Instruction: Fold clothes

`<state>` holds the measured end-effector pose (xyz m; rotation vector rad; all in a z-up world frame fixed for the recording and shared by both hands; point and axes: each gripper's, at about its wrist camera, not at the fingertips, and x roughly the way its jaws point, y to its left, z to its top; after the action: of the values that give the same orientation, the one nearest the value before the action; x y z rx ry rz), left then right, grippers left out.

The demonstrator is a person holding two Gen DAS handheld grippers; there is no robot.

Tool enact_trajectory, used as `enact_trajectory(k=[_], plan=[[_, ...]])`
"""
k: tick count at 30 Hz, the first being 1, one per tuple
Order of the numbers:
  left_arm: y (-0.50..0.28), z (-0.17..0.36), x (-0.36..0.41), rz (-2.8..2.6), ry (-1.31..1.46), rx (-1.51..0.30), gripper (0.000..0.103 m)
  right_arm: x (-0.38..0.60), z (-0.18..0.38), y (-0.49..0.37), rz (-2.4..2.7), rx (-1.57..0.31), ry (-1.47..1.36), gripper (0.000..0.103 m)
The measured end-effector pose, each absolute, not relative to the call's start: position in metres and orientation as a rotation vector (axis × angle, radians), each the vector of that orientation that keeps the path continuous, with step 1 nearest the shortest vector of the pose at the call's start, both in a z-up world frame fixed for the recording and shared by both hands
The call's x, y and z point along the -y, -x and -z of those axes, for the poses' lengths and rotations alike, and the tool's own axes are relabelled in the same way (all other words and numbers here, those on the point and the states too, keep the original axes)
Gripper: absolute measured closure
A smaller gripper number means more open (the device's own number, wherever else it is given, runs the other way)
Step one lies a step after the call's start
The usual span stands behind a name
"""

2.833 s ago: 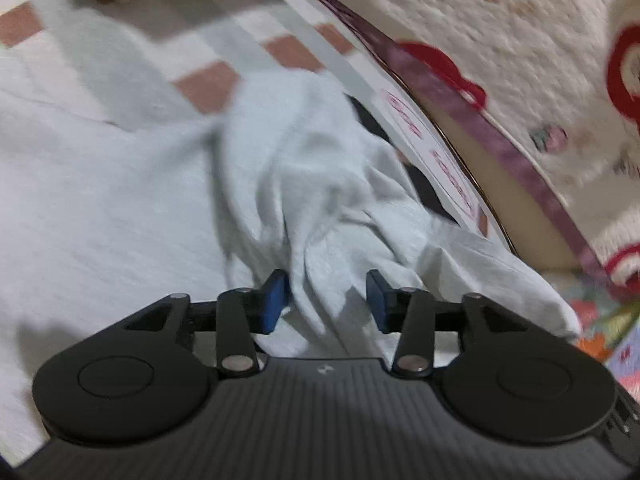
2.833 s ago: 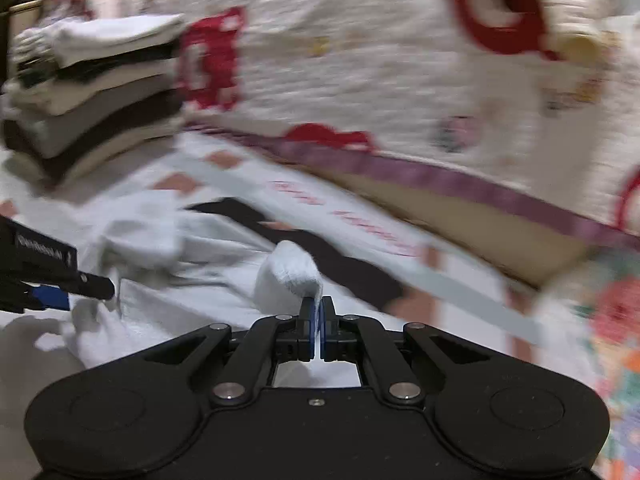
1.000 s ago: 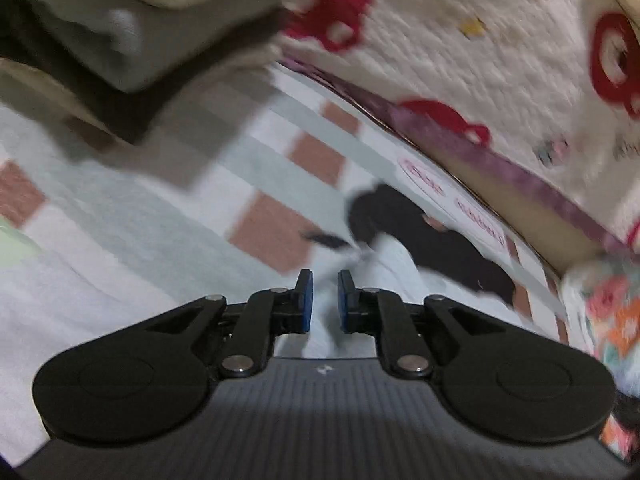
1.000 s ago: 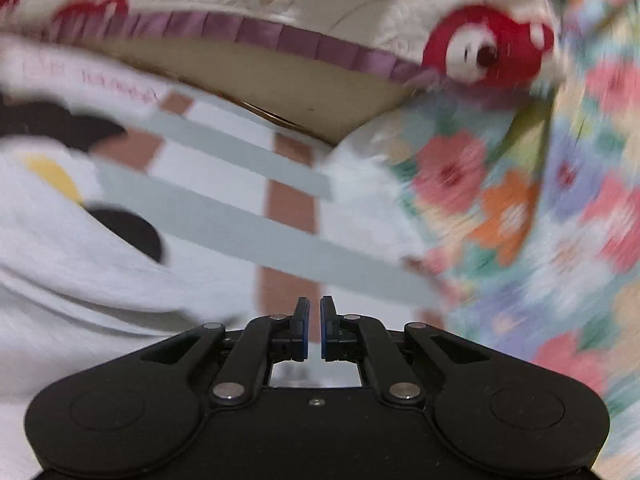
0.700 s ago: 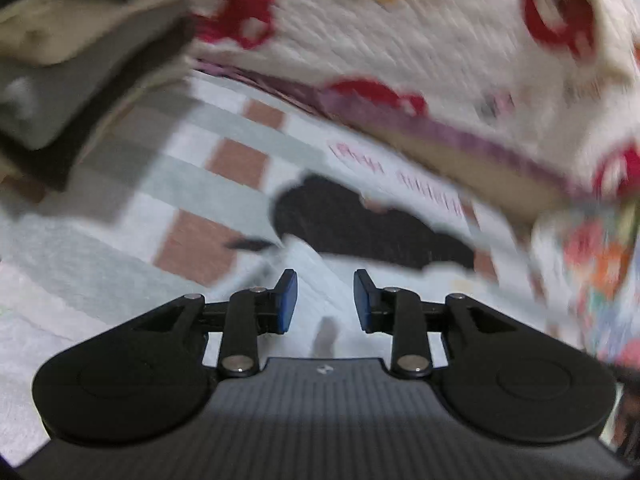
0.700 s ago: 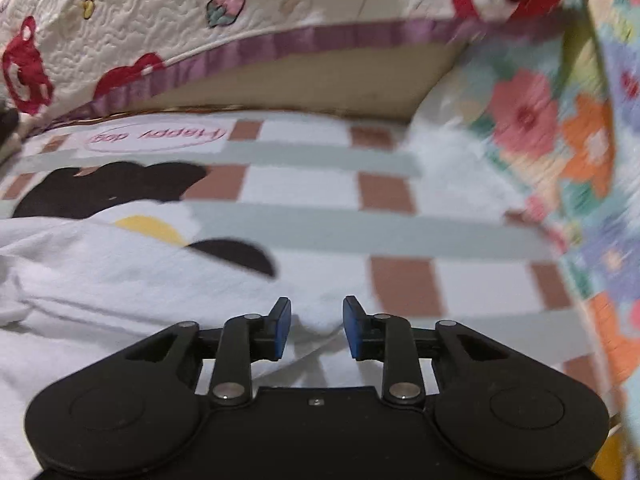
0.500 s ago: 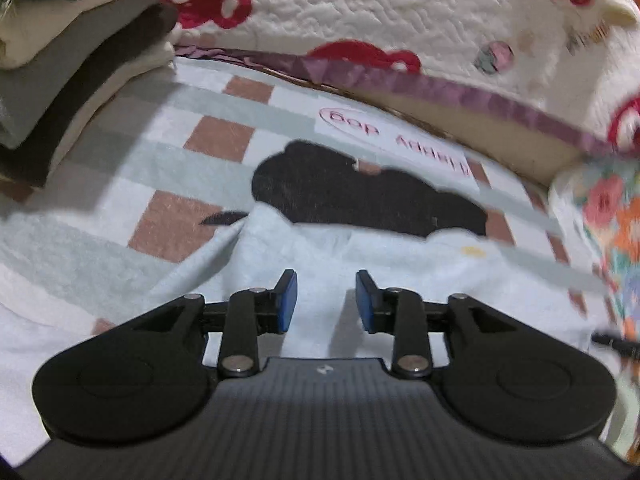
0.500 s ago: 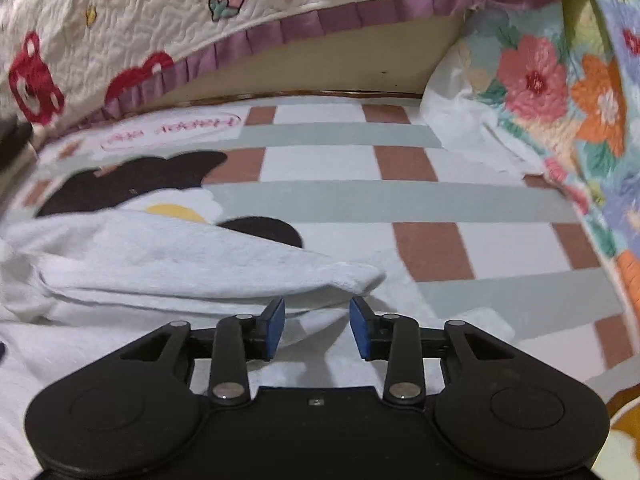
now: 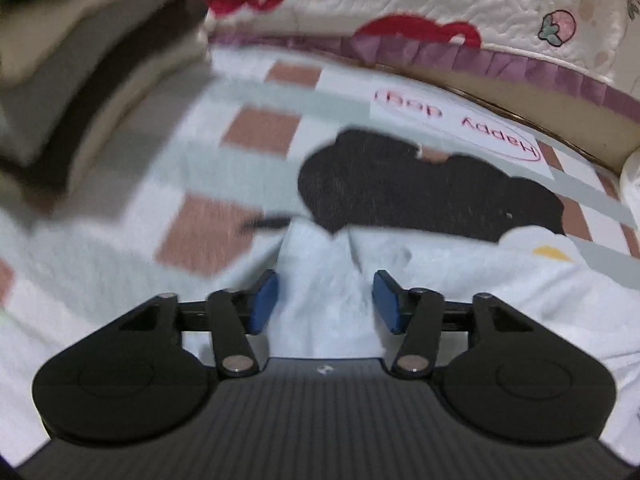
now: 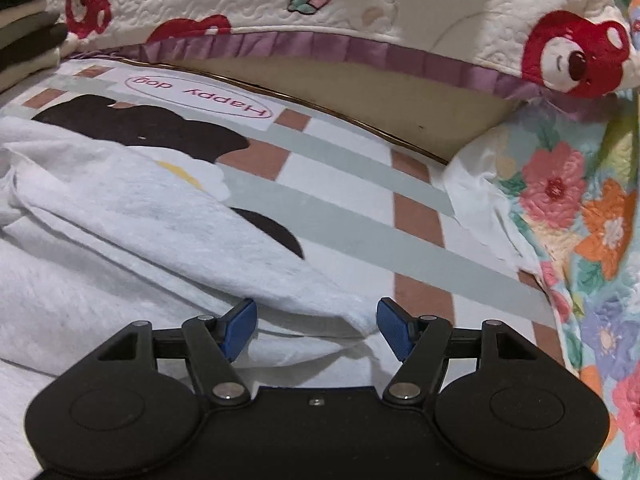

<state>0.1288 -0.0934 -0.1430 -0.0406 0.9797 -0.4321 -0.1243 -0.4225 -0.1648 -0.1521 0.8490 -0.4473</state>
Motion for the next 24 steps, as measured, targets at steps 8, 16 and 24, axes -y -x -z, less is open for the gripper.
enact_trajectory(k=[8,16,24], plan=[[-0.090,0.071,0.047,0.487,0.224,-0.783,0.099,0.442,0.154,0.125,0.497,-0.788,-0.034,0.031],[-0.033,0.107,0.008,0.377,0.254,-1.005,0.098,0.434,0.158,0.110,0.505,-0.761,-0.023,0.036],[-0.015,0.080,-0.001,0.562,0.326,-0.974,0.099,0.451,0.149,0.122,0.524,-0.711,-0.053,0.094]])
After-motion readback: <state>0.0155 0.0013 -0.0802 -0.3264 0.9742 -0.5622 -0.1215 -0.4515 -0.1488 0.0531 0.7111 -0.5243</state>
